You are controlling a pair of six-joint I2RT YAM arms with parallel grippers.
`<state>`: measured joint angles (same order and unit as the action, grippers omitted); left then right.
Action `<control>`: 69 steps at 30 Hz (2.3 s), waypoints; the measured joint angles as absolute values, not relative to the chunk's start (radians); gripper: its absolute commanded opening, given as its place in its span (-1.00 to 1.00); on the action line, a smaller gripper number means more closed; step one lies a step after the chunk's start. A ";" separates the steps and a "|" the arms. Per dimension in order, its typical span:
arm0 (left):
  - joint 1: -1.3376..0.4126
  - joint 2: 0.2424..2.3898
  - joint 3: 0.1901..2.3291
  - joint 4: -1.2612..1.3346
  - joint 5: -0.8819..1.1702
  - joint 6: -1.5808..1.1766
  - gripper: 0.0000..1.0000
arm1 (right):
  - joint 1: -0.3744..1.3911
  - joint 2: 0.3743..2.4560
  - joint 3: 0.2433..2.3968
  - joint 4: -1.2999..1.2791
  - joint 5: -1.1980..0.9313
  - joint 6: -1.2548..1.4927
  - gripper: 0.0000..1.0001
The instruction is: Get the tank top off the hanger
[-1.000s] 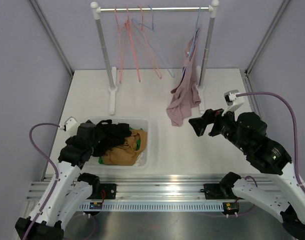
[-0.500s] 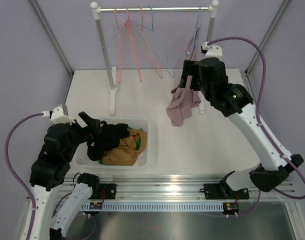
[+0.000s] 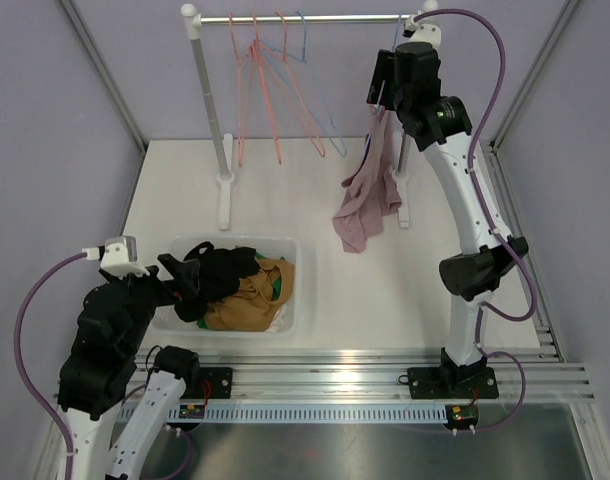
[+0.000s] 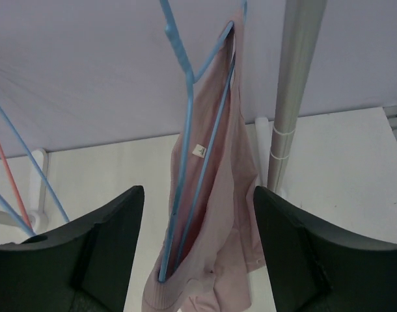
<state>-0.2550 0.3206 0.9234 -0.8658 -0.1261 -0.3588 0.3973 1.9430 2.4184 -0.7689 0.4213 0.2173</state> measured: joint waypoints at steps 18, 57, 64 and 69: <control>-0.255 0.221 0.822 -0.794 -0.206 -0.367 0.98 | 0.387 2.060 2.493 -0.768 0.370 0.146 -1.00; -0.257 0.477 0.890 -0.538 0.093 -0.469 0.98 | 0.386 1.118 1.725 -0.859 -0.079 0.176 -1.00; -0.497 0.747 1.007 -0.405 0.101 -0.502 0.98 | 0.386 0.878 1.480 -0.869 -0.294 0.212 -1.00; -0.762 0.890 1.124 -0.337 0.011 -0.477 0.98 | 0.386 0.787 1.366 -0.910 -0.398 0.236 -1.00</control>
